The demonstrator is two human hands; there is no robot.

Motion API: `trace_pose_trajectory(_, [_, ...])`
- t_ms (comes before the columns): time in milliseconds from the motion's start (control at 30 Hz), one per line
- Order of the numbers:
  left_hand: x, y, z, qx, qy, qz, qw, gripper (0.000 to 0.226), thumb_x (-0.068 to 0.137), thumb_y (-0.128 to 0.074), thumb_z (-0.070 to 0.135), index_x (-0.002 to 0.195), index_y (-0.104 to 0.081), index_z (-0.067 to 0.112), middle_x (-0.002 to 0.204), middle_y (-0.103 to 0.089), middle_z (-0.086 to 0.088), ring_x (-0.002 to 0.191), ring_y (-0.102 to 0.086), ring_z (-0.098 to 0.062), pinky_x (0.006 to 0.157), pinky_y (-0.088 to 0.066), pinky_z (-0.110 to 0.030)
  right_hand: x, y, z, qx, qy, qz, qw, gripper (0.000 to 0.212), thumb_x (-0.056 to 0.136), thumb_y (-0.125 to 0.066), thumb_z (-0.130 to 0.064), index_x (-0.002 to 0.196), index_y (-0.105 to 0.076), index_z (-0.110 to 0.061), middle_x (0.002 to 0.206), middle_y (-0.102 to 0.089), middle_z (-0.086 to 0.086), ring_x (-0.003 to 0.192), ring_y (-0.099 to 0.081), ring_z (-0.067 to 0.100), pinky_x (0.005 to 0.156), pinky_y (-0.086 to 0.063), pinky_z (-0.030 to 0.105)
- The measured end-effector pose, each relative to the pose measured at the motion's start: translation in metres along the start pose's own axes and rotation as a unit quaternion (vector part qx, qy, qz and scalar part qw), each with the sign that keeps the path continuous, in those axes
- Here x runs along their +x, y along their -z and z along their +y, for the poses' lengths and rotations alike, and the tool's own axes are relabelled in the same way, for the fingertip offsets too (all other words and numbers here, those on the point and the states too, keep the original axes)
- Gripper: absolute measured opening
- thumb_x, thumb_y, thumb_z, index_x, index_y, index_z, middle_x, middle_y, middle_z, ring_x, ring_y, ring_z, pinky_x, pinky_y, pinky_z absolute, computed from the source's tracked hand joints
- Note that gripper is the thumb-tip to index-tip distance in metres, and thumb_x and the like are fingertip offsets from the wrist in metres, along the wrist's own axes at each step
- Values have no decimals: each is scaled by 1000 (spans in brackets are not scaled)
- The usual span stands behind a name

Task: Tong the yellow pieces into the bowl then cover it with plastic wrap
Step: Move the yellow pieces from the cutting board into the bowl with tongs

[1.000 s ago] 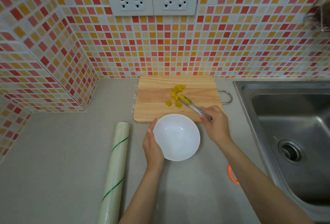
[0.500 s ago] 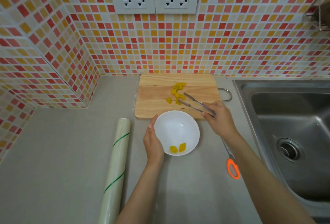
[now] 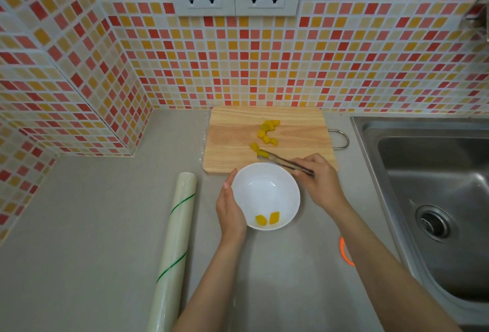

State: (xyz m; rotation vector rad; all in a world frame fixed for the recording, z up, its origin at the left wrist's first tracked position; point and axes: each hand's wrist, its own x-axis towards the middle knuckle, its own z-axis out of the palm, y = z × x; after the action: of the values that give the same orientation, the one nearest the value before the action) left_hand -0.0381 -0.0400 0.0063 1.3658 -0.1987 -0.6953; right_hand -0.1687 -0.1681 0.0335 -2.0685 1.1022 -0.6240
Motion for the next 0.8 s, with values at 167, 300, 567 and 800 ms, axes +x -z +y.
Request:
trace_pose_trajectory(167, [1, 0, -1, -6, 1, -5, 1000, 41, 101, -25, 24, 126, -57, 13, 122, -59, 2, 112, -54, -10, 76, -45, -2, -18, 17, -5, -67, 60, -86, 992, 33, 82, -66, -10, 114, -66, -17, 95, -53, 1, 101, -53, 24, 94, -36, 45])
trace_pose_trajectory(300, [1, 1, -2, -2, -1, -9, 1000, 41, 101, -26, 25, 124, -58, 14, 121, -60, 3, 105, -57, -6, 74, -45, -3, -8, 21, -9, -45, 44, -64, 996, 36, 81, -68, -15, 117, -64, -18, 98, -56, 4, 102, -54, 23, 95, -33, 44])
trace_pose_trajectory(567, [3, 1, -3, 14, -1, -9, 1000, 41, 101, -26, 27, 122, -60, 18, 120, -60, 5, 105, -57, -3, 72, -46, -3, 41, -18, 1, -90, -45, -19, 995, 36, 83, -65, -22, 119, -63, -19, 102, -57, 6, 103, -57, 25, 97, -37, 42])
trace_pose_trajectory(800, [3, 3, -4, 38, 3, -9, 999, 41, 101, -26, 30, 122, -61, 23, 116, -62, 13, 100, -57, 7, 72, -45, -2, 62, -32, 6, -127, -56, -51, 989, 33, 85, -62, -27, 118, -64, -21, 108, -59, 8, 106, -55, 26, 90, -33, 38])
